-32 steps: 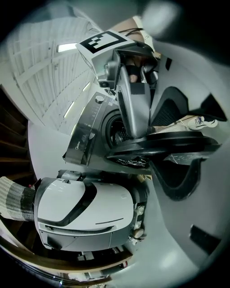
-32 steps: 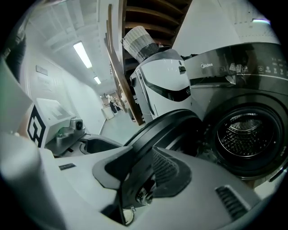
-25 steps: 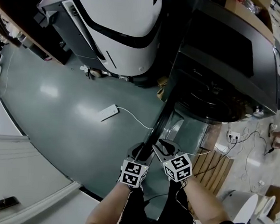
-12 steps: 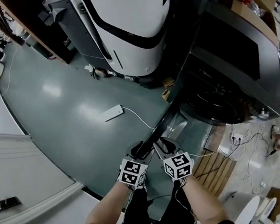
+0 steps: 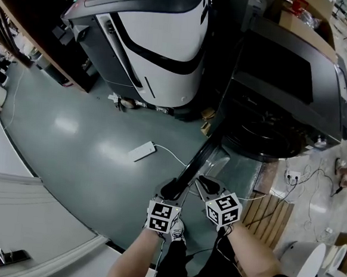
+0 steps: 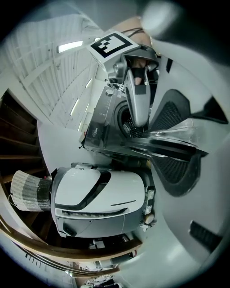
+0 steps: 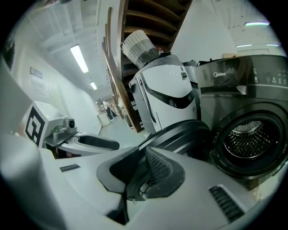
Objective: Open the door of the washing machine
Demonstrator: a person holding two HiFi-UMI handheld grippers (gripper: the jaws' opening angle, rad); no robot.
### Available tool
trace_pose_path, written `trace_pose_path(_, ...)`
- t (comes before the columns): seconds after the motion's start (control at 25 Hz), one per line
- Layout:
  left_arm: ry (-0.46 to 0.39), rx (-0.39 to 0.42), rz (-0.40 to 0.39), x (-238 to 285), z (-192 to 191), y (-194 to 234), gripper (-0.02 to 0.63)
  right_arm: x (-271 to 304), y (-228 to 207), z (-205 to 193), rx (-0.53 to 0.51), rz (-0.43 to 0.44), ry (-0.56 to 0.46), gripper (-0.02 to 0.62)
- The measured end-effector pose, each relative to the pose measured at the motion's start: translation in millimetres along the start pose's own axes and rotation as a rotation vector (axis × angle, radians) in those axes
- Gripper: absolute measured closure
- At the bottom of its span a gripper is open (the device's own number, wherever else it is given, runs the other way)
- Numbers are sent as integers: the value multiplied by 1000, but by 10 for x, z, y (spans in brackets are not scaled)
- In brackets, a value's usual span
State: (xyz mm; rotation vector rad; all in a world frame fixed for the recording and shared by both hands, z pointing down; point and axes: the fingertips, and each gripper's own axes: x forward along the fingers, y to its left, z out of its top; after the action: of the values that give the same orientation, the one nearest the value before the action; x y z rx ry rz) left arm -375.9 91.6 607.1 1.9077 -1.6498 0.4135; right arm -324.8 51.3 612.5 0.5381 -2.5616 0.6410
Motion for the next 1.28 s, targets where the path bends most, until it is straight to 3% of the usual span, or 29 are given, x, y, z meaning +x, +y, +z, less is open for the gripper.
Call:
trace_pose_path(0.08, -22, 15, 2, -101, 132, -7, 447, -82, 41, 102, -21, -23, -18, 569)
trace_pose_path(0.2, -54, 35, -20, -262, 329, -59, 553, -235, 162, 260, -66, -42, -46, 577)
trace_pose_path(0.28, -64, 51, -48, -353, 444, -127, 577, -365, 235, 370, -79, -54, -69, 578)
trace_pose_path(0.8, -134, 164, -201, -956, 1239, -665, 584, -1716, 263, 1042, 11, -307, -259, 578)
trace_pose_path(1.08, -183, 183, -276, -1082, 1533, -1403, 584, -2745, -1, 1102, 48, -432, -341, 578)
trace_pose_path(1.28, -186, 178, -311, -1085, 1527, -2051, 584, -3459, -160, 976, 49, -481, -374, 578)
